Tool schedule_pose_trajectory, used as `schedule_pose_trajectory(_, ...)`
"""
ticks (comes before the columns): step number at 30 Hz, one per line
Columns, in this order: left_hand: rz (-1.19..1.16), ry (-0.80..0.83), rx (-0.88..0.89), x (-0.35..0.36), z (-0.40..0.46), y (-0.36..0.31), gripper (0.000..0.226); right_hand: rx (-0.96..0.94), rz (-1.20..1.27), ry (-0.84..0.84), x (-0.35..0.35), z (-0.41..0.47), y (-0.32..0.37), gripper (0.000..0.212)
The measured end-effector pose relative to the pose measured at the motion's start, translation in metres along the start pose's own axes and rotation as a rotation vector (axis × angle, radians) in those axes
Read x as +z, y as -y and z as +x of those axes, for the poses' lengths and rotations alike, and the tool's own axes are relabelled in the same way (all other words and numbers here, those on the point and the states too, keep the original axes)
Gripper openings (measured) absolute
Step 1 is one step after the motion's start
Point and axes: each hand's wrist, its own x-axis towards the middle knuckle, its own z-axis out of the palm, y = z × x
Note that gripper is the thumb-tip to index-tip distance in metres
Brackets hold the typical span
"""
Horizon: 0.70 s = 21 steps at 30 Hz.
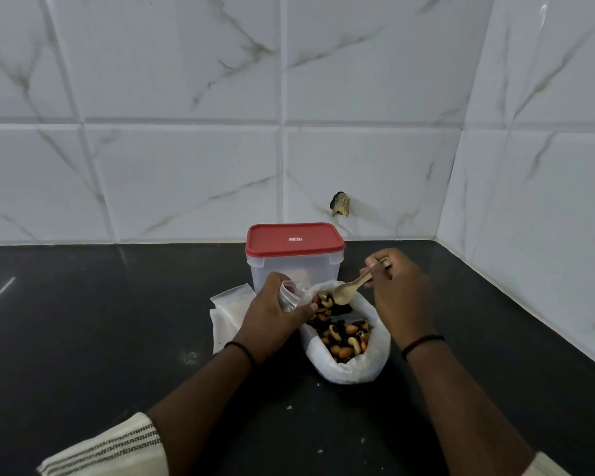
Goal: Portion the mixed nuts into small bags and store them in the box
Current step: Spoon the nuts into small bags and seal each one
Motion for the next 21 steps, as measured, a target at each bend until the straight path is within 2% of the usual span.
schedule_pose_trajectory(4, -0.003, 0.005, -0.008, -0.001, -0.001, 0.000, 0.039, -0.116, -0.089, 0.126, 0.002, -0.002, 0.001, 0.014)
schedule_pose_trajectory(10, 0.000, -0.004, 0.000, 0.000, 0.000, -0.002, 0.038, -0.100, -0.137, 0.307, 0.000, -0.002, 0.001, 0.019)
schedule_pose_trajectory(21, 0.011, 0.001, -0.009, -0.001, 0.000, -0.003, 0.040, -0.128, -0.103, 0.207, -0.008, 0.002, 0.004, 0.018)
